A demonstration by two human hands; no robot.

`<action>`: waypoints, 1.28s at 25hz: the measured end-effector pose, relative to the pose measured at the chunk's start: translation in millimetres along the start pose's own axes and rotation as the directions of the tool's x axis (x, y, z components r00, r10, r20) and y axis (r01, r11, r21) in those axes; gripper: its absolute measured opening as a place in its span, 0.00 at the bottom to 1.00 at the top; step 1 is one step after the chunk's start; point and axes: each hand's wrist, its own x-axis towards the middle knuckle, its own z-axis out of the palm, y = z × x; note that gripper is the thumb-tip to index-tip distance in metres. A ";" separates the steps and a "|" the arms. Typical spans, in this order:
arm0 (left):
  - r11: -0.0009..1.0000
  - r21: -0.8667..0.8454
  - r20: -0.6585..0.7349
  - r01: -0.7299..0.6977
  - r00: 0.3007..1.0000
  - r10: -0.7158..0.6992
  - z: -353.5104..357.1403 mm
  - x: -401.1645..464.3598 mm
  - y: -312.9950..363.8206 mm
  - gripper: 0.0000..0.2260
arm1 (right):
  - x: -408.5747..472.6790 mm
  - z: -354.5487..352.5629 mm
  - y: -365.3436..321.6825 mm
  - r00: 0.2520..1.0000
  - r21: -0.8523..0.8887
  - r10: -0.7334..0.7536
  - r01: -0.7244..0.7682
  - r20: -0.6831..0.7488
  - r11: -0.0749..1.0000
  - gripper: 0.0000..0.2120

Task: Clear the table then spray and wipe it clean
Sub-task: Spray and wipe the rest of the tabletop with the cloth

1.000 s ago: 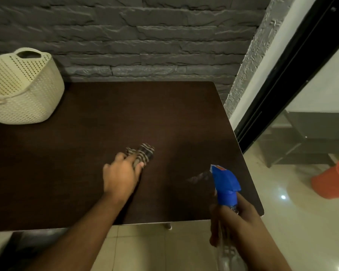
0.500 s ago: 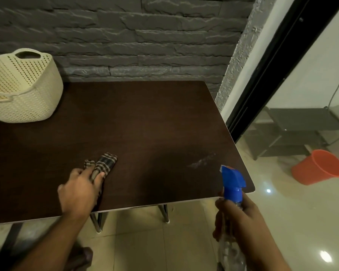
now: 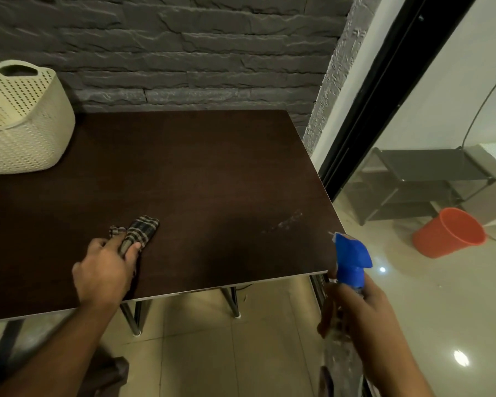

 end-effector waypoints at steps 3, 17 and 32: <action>1.000 0.003 0.007 0.013 1.000 -0.013 -1.2 -0.5 0.6 0.21 | 2.3 -9.7 1.6 1.000 -0.016 0.014 -0.014 0.024 1.000 0.11; 0.996 -0.014 0.006 0.092 0.996 -0.092 1.8 -6.0 18.0 0.22 | 8.3 -17.2 39.8 0.968 -0.048 0.204 -0.199 0.148 0.979 0.25; 0.988 -0.076 0.026 -0.136 0.990 0.138 29.6 -39.6 233.4 0.17 | 46.6 -65.0 21.4 0.975 0.037 0.046 -0.055 0.219 0.998 0.12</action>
